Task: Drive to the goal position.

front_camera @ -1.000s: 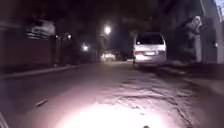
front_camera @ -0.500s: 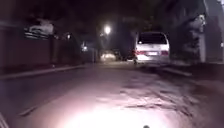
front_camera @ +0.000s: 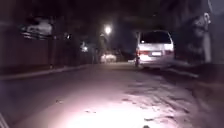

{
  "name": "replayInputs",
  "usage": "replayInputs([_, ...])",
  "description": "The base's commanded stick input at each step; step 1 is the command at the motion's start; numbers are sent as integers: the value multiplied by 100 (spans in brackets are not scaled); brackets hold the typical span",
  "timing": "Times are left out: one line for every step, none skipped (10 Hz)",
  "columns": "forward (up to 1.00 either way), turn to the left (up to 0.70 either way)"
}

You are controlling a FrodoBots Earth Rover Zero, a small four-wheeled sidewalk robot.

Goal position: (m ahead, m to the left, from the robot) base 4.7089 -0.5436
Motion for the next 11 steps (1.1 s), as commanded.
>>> replayInputs([70, 0])
replayInputs([70, 0])
replayInputs([70, 0])
replayInputs([70, 0])
replayInputs([70, 0])
replayInputs([70, 0])
replayInputs([70, 0])
replayInputs([70, 0])
replayInputs([70, 0])
replayInputs([70, 0])
replayInputs([70, 0])
